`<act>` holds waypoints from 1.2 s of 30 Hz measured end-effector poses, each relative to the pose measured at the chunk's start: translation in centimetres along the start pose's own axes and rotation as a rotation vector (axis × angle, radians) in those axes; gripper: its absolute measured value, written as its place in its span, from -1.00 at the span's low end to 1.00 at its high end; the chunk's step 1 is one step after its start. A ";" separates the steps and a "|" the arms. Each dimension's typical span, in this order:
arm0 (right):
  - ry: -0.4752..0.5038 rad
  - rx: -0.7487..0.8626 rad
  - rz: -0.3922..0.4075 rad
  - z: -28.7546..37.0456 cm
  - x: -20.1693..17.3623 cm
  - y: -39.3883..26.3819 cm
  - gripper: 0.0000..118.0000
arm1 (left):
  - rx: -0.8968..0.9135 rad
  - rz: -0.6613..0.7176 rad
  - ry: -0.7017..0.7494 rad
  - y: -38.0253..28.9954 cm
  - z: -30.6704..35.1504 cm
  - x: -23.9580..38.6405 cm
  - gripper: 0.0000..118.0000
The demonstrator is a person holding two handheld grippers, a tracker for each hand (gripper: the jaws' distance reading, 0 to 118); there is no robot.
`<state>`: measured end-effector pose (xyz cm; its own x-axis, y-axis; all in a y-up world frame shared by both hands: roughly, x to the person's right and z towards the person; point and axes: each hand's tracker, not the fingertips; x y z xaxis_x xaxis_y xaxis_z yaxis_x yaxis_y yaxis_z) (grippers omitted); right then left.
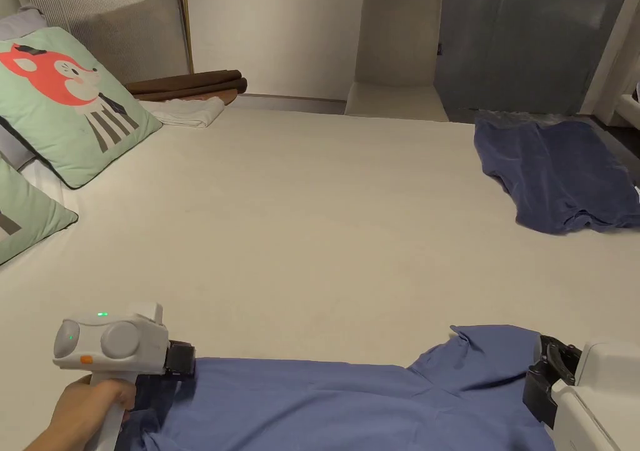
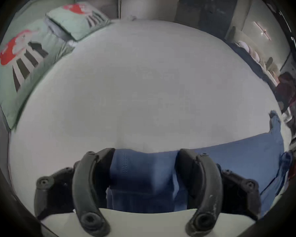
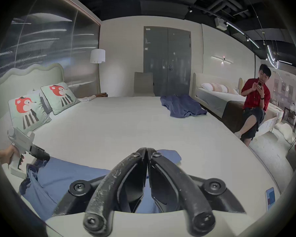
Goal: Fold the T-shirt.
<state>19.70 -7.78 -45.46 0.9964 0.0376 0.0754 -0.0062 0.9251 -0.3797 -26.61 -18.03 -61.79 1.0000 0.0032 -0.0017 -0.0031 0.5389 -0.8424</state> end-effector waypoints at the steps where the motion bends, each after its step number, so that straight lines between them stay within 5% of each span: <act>1: 0.004 -0.013 -0.003 -0.4 0.3 -0.1 -1.00 | 0.027 -0.027 -0.012 -0.1 0.5 0.3 -0.40; 3: 0.007 -0.036 -0.009 -1.4 0.8 0.0 -1.00 | 0.041 -0.032 -0.016 -0.3 1.2 0.7 -0.92; 6: 0.010 -0.092 -0.029 -4.3 2.4 0.6 -0.97 | 0.108 0.019 -0.060 -0.6 3.0 1.0 -0.93; 9: -0.014 -0.196 -0.012 -9.0 4.2 1.5 -0.41 | 0.225 -0.007 -0.077 -0.8 5.7 1.0 -0.94; 10: -0.019 -0.238 -0.004 -10.7 4.6 1.8 0.03 | 0.247 -0.016 -0.095 -0.8 6.7 1.0 -0.94; 12: -0.021 -0.320 -0.009 -14.3 5.2 1.6 0.57 | 0.277 -0.026 -0.125 -1.0 8.7 1.3 -0.94; 16: -0.015 -0.478 -0.028 -20.2 5.9 0.1 0.68 | 0.302 -0.050 -0.147 -1.1 10.7 1.4 -0.95; 21: -0.046 -0.626 0.039 -22.5 5.0 -2.8 0.55 | 0.301 -0.072 -0.146 -1.3 10.9 1.3 -0.95; 24: -0.001 -0.524 -0.002 -20.3 4.5 -3.1 -0.26 | 0.287 -0.053 -0.154 -1.8 10.9 1.2 -0.95; 25: -0.004 -0.521 0.007 -19.6 4.4 -2.8 -0.96 | 0.285 -0.049 -0.156 -1.9 10.9 1.1 -0.95; 36: 0.078 -0.220 -0.045 -3.9 6.2 0.9 -0.93 | 0.308 0.037 -0.119 -6.0 13.3 -0.9 -0.95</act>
<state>26.24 -8.21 -48.95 0.9988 -0.0392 0.0288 0.0486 0.8204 -0.5697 -27.53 -10.07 -49.58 0.9921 0.1159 0.0489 -0.0579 0.7658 -0.6405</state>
